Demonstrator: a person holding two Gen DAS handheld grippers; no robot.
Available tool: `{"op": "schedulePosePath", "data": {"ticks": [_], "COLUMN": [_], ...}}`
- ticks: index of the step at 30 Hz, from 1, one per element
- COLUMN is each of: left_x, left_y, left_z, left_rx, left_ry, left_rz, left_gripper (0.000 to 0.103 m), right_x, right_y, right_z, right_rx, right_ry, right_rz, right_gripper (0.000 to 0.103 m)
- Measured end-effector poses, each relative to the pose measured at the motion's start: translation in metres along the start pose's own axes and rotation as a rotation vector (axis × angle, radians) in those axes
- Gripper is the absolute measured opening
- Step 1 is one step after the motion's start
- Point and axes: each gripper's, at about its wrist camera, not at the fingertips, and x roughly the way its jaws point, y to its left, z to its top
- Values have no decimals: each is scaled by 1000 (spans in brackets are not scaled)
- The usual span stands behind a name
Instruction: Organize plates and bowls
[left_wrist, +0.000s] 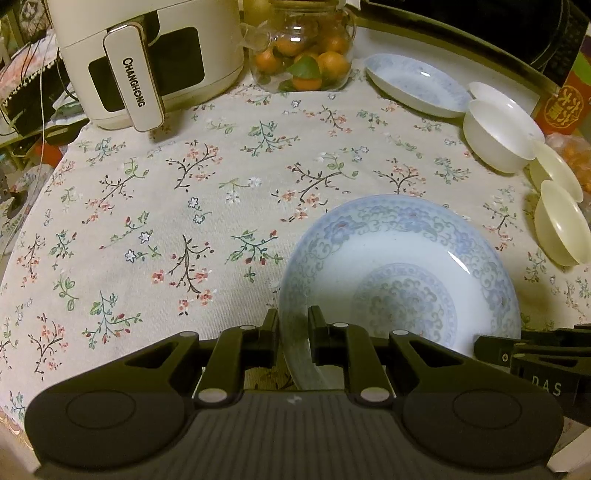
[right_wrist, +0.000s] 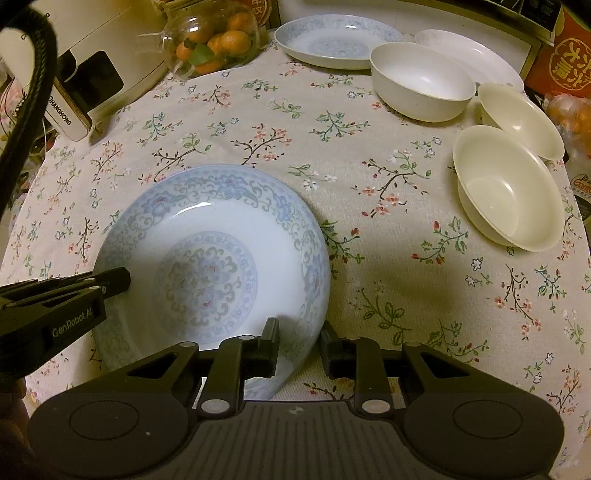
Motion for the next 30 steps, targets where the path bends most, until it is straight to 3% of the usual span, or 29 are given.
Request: {"op": "schedulePosePath", "data": {"ticks": [6, 14, 19, 30], "left_x": [-1, -7, -14, -32], "left_y": [-3, -2, -8, -27], "left_z": [1, 9, 19, 61], "left_rx": [6, -3, -12, -44], "left_ry": [-1, -9, -34, -105], "left_rz": [14, 45, 42, -5], "left_gripper": [15, 25, 34, 49], "right_x": [0, -2, -10, -31], "right_y": [-1, -6, -7, -16], "right_z": [1, 1, 5, 28], "right_rx": [6, 13, 10, 24], "right_ry": [-1, -10, -35, -101], "right_rz": [0, -24, -33, -9], "right_gripper": [24, 24, 35, 42]}}
